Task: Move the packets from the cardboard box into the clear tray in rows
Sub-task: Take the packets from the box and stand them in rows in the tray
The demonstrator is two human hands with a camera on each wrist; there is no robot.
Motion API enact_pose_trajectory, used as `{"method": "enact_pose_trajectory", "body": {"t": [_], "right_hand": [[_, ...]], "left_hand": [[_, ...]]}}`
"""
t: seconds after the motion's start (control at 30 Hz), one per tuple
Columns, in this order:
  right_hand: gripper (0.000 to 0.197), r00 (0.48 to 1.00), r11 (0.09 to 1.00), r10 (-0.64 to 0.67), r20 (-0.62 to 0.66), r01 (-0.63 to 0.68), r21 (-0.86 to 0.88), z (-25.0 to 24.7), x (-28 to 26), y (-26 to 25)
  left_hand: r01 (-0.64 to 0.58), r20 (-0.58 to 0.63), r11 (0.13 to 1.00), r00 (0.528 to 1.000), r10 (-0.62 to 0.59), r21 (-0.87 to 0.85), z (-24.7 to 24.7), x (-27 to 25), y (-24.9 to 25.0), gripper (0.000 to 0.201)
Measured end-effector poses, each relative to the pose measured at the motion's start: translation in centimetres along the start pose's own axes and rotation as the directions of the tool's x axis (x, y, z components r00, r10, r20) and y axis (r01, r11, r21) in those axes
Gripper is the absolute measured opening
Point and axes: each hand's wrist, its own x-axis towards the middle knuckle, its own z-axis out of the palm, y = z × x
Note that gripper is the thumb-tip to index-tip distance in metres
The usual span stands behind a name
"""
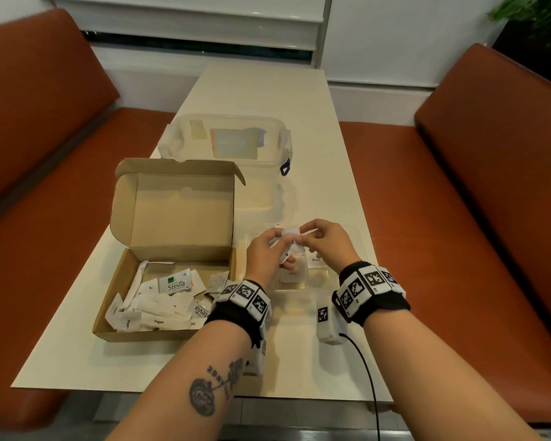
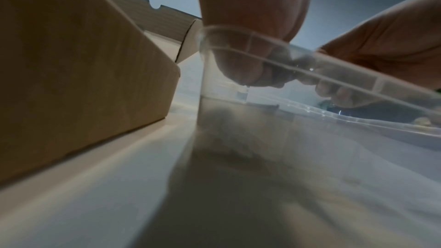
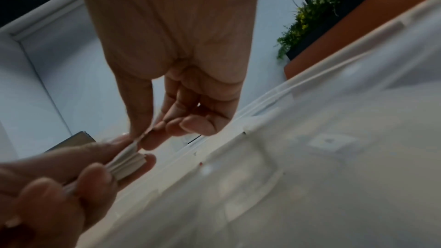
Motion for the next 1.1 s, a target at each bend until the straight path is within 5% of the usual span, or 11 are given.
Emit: {"method": "enact_pose_trajectory", "body": {"t": [0.17,0.3,0.4,0.53,0.6,0.7,0.87,1.1], "right_hand": [[0.012,0.987,0.99,0.041,-0.158,-0.018,0.14,-0.2,-0.1,0.2],[0.017,0.98,0.965,0.089,-0.178,-0.041,0.26,0.0,-0.6,0.4],[0.011,0.989,0.991,0.034,-0.142,-0.014,0.135,-0.1,-0.7,0.4],[0.035,0.991,0.992,-0.11,-0.078,0.105,-0.071,-1.2,-0.5,-0.3],[0.022,0.992,0.978,-0.127,-0.01,0.124,-0.165,-1.4,-0.5,-0.4],[0.003,0.997,0.986,-0.064,-0.039,0.058,-0.159,-1.7,-0.7,0.3],[0.006,0.975,0.965,0.045,-0.216,-0.098,-0.244,-2.2,-0.9,2.8],[0.011,0.973,0.836,0.037,-0.227,-0.155,-0.526,-1.0,-0.7,3.8]], "left_hand": [[0.034,0.018,0.998,0.999,-0.033,-0.05,0.3,0.1,-0.1,0.032],[0.019,0.025,1.0,1.0,-0.019,-0.015,0.2,0.3,-0.1,0.019],[0.005,0.025,1.0,1.0,-0.006,0.024,-0.1,0.4,-0.3,0.006],[0.029,0.076,0.995,0.996,-0.036,0.1,0.1,0.3,-0.7,0.007],[0.03,0.086,0.995,0.996,-0.038,0.093,0.2,0.3,-0.7,0.006],[-0.01,0.034,0.996,0.999,0.007,0.088,0.2,0.3,-0.6,0.005],[-0.07,-0.087,0.995,0.993,0.076,0.067,-0.1,0.4,-0.6,0.007],[-0.09,-0.084,0.992,0.992,0.098,0.088,-0.1,0.3,-0.8,0.007]]}}
